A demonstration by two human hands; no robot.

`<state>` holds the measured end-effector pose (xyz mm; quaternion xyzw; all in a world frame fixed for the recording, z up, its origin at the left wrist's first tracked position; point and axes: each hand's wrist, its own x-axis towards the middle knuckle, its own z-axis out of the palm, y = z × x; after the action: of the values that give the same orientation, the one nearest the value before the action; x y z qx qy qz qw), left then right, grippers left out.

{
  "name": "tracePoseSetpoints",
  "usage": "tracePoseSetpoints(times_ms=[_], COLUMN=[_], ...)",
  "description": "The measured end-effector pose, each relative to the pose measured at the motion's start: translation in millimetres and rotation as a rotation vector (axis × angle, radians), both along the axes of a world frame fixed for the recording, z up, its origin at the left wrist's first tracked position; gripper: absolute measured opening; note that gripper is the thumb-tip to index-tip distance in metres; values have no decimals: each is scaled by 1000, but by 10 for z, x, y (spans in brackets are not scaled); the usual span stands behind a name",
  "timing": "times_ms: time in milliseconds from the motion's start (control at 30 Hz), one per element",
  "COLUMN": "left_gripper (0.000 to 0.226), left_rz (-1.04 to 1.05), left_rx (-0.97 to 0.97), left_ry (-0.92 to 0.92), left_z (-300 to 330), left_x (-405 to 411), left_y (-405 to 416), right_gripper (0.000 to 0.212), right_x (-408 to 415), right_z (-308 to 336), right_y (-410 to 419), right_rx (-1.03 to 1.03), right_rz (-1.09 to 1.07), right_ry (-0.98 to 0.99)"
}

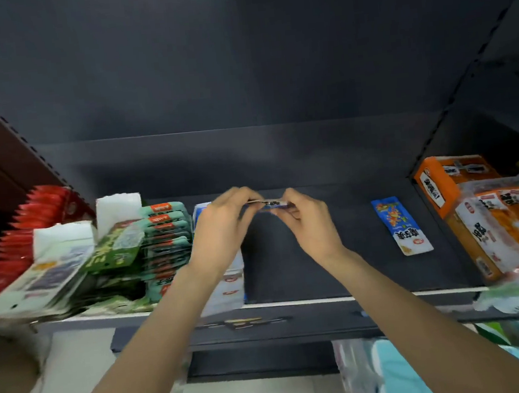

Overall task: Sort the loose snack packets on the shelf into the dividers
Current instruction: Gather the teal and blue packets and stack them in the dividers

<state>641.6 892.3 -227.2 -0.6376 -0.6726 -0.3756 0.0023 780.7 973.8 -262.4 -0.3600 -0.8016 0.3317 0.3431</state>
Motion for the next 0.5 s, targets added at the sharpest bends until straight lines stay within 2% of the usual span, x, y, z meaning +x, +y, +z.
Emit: tracePoseSetpoints(times_ms=[67, 133, 300, 400, 500], left_gripper=[26, 19, 42, 44, 46], left_rz=[-7, 16, -10, -33, -50], left_rx=[9, -15, -98, -103, -126], left_ry=[65, 132, 368, 479, 557], left_z=[73, 59, -146, -219, -275], left_x=[-238, -446, -771, -834, -865], left_y=[-193, -372, -637, -699, -726], right_gripper=[10, 3, 29, 42, 45], right_x=[-245, -435, -671, -692, -707], right_z=[55, 55, -60, -59, -78], right_y=[-139, -243, -386, -403, -411], right_rx=[-26, -49, -31, 11, 17], right_rz=[51, 99, 167, 128, 142], right_ry=[90, 83, -149, -279, -334])
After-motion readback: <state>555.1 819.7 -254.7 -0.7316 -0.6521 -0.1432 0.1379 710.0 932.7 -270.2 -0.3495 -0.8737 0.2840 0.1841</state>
